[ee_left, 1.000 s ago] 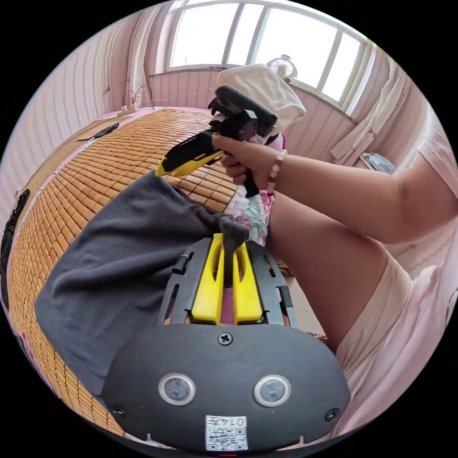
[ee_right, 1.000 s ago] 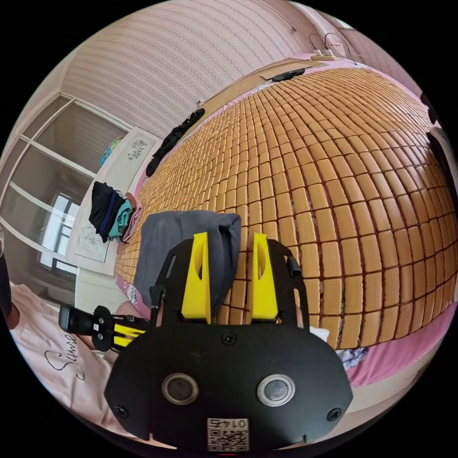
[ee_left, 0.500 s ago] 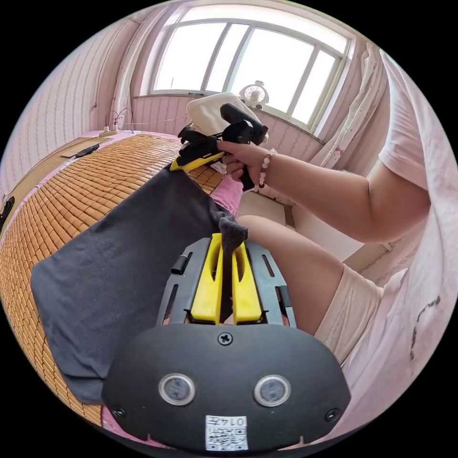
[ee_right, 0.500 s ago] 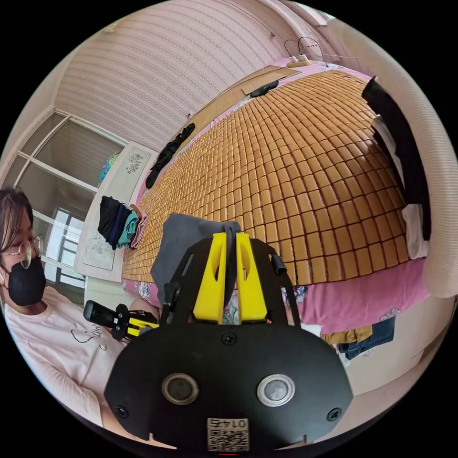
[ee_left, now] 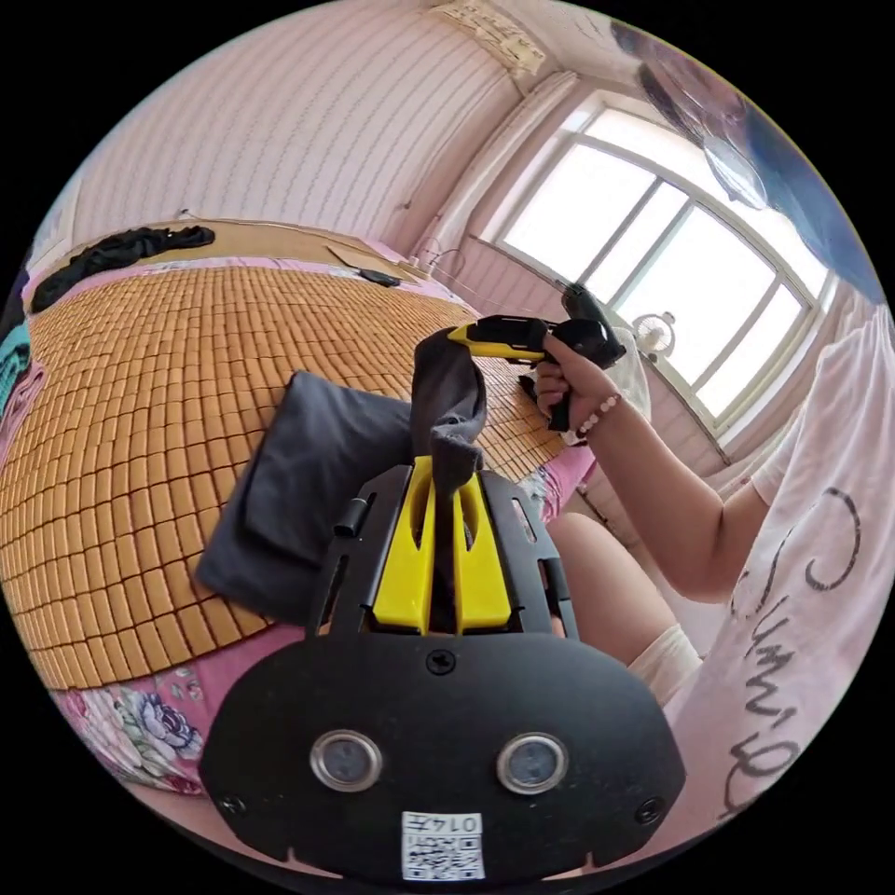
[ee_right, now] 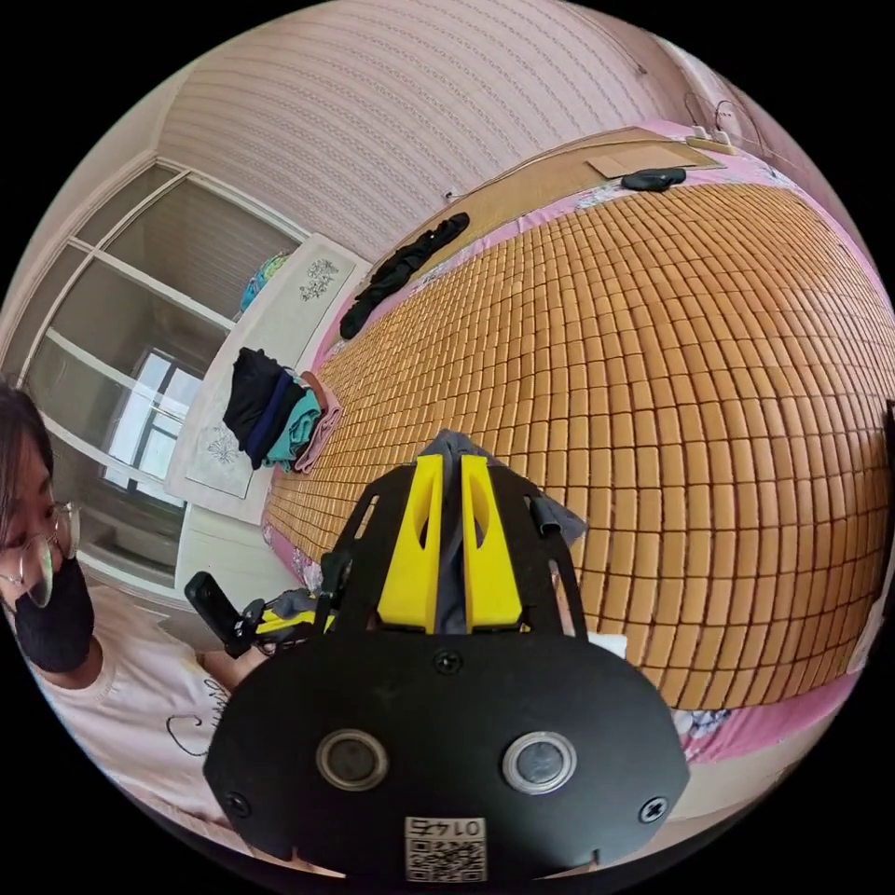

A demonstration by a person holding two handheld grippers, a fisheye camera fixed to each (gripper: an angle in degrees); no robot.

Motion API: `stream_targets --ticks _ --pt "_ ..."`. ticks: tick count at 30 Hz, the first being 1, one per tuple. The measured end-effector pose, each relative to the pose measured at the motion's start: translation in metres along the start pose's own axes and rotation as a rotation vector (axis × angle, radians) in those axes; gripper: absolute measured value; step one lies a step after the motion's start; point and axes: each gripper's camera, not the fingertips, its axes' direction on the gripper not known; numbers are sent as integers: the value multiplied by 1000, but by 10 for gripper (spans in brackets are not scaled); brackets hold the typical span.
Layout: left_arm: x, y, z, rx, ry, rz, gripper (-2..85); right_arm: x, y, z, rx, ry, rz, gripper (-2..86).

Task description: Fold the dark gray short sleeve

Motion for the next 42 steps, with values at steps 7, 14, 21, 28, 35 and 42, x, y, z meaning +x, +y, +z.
stream_targets --ticks 7,14,21,28,35,42 --pt "-76 4 -9 -55 -211 -219 41 -50 -52 105 -65 27 -65 84" --pt "-98 5 -37 -42 -287 -384 58 -78 -63 151 -156 294 -334 110" --pt "-70 -7 12 -158 -444 -146 116 -94 -70 237 -394 282 -482 114" --pt "-43 -7 16 -205 -468 99 25 -92 -84 261 -393 120 -411 71" --pt "-45 -41 0 -131 -390 92 2 -86 -71 205 -185 179 -377 61" --pt "-38 -150 91 -135 -86 128 2 -9 -116 176 -254 406 -224 61"
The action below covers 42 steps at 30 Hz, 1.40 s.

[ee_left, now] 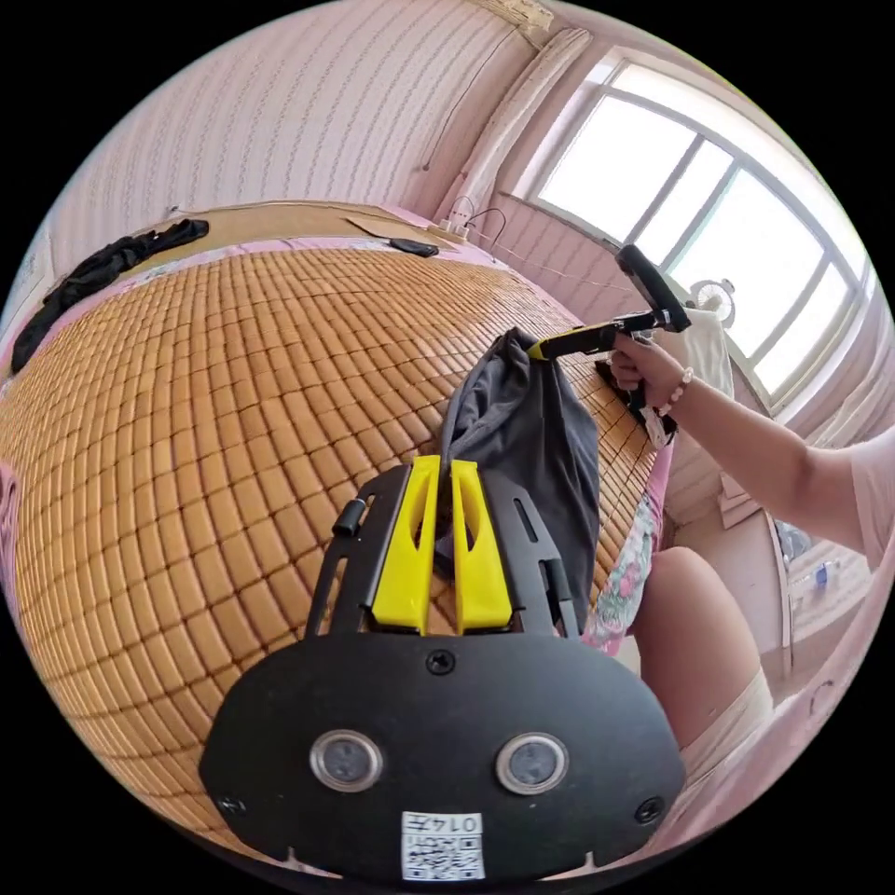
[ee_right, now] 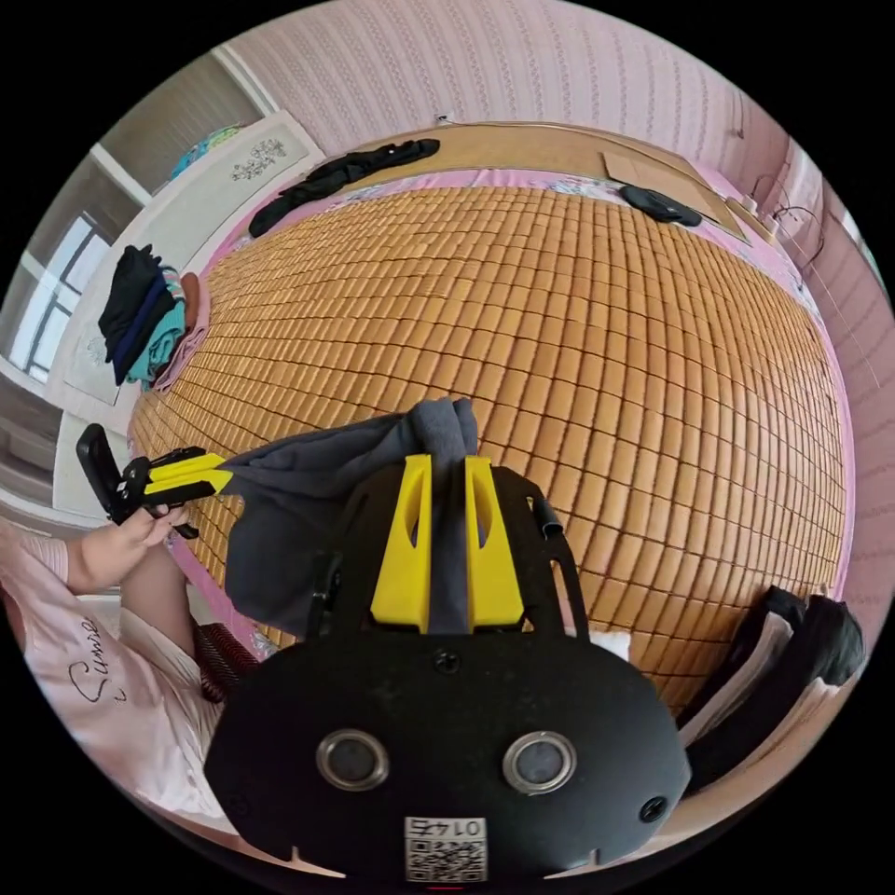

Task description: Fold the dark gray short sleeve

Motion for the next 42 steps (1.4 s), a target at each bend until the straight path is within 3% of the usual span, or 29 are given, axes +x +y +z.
stream_targets --ticks 2,5,7,10,12,16,19,22,25,30,33,37,42 --pt "17 -35 30 -9 -6 90 3 52 -22 -6 -39 60 86 60" --pt "39 -97 86 -47 113 77 7 112 -55 -14 -88 194 192 61" --pt "61 -137 118 -27 101 95 15 144 -78 -19 -100 313 236 64" --pt "74 -200 167 -48 -3 11 34 172 -99 -48 68 426 425 79" --pt "61 -216 167 1 53 -46 42 155 -95 -55 210 430 418 81" --pt "48 -195 134 51 59 23 42 72 -49 -30 288 510 184 89" --pt "44 -149 82 44 3 145 35 12 15 1 275 335 72 107" --pt "40 -74 5 75 -71 233 27 -64 88 41 217 234 -2 120" --pt "38 12 -78 44 -157 252 36 -147 154 70 164 276 -49 120" --pt "31 152 -224 -43 -238 30 85 -250 208 103 67 11 -11 108" --pt "32 214 -307 19 -343 -101 84 -324 207 119 20 -110 -69 123" --pt "29 272 -392 142 -496 -181 82 -459 178 132 -34 -234 -349 121" --pt "2 331 -478 348 -587 -320 79 -604 127 138 -10 -223 -679 119"
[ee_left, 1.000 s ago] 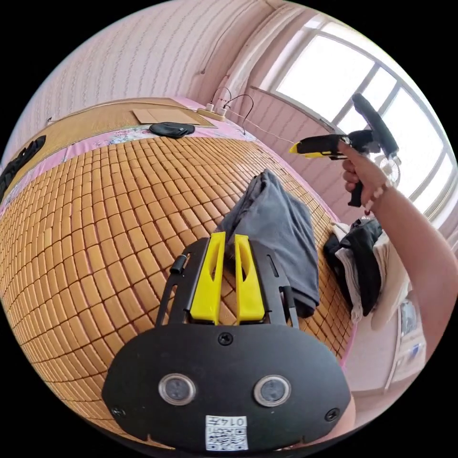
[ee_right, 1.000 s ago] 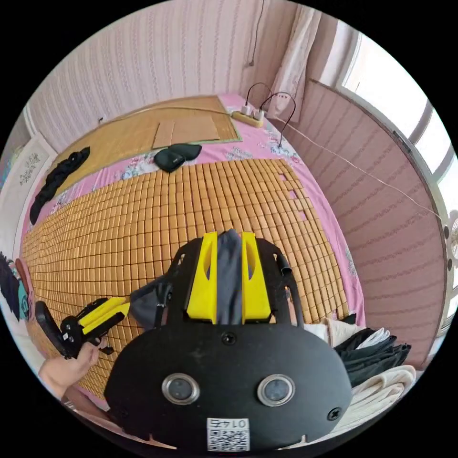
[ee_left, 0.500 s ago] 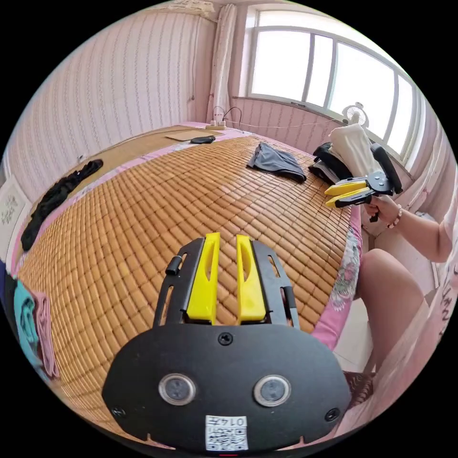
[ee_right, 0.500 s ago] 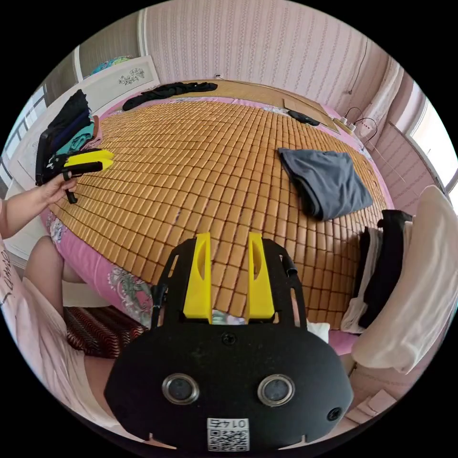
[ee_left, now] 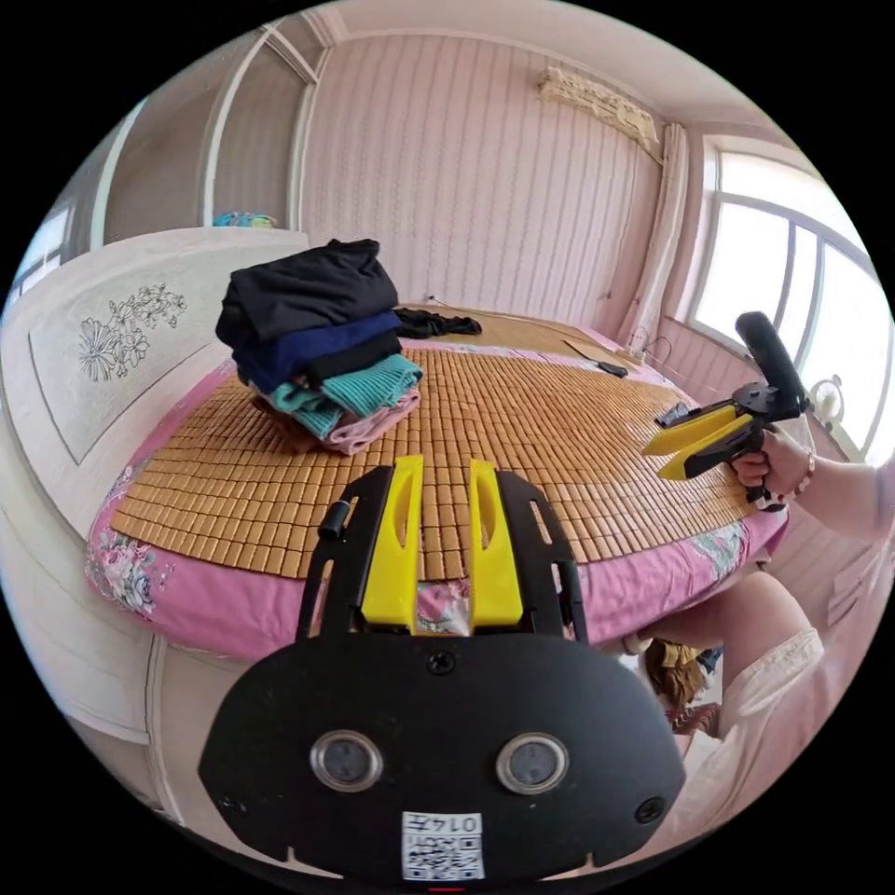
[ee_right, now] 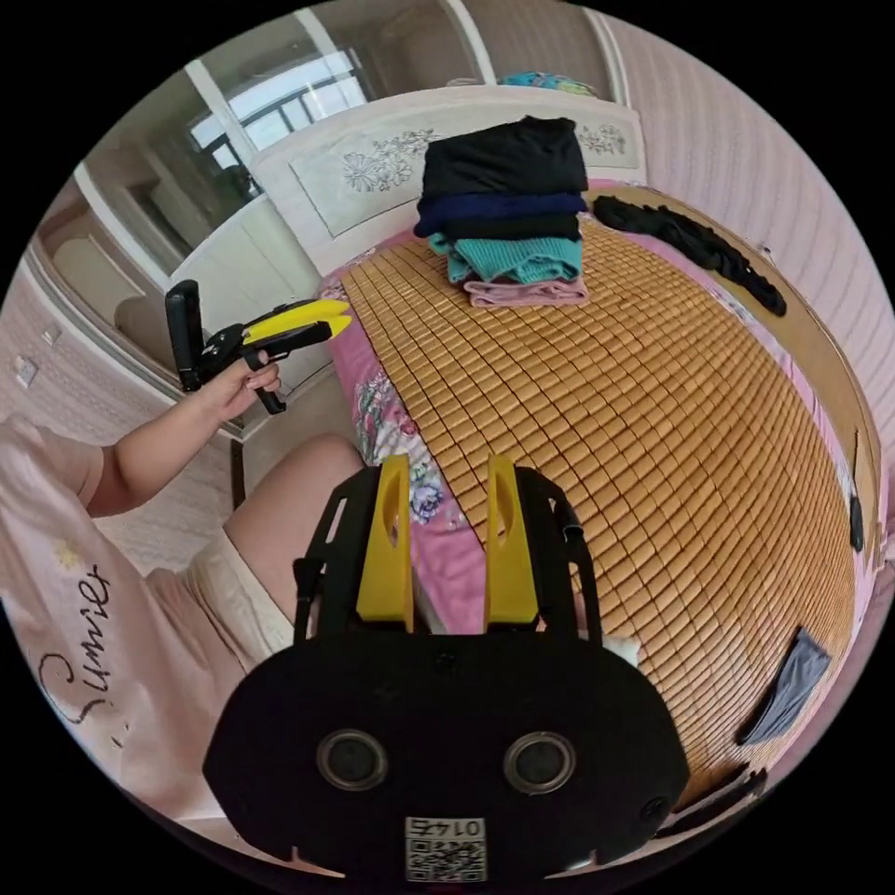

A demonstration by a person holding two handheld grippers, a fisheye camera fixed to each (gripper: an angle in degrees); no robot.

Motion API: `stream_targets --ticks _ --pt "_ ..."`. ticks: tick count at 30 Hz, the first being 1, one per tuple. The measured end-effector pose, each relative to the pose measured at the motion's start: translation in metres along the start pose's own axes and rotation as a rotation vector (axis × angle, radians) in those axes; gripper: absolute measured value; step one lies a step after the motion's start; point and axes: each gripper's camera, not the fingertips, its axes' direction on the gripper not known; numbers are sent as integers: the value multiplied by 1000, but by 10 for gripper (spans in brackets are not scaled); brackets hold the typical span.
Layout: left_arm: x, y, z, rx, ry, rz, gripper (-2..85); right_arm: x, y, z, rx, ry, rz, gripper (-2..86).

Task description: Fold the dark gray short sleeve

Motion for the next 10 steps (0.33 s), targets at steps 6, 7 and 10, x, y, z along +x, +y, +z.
stream_targets --ticks 6,7,10 --pt "-75 -30 -30 99 -83 -83 78 -48 -141 28 31 162 -107 118" --pt "-82 -36 -32 107 -87 -93 78 -51 -163 37 21 168 -126 118" --pt "-113 -69 -34 127 -145 -146 78 -41 -208 78 -132 227 -134 118"
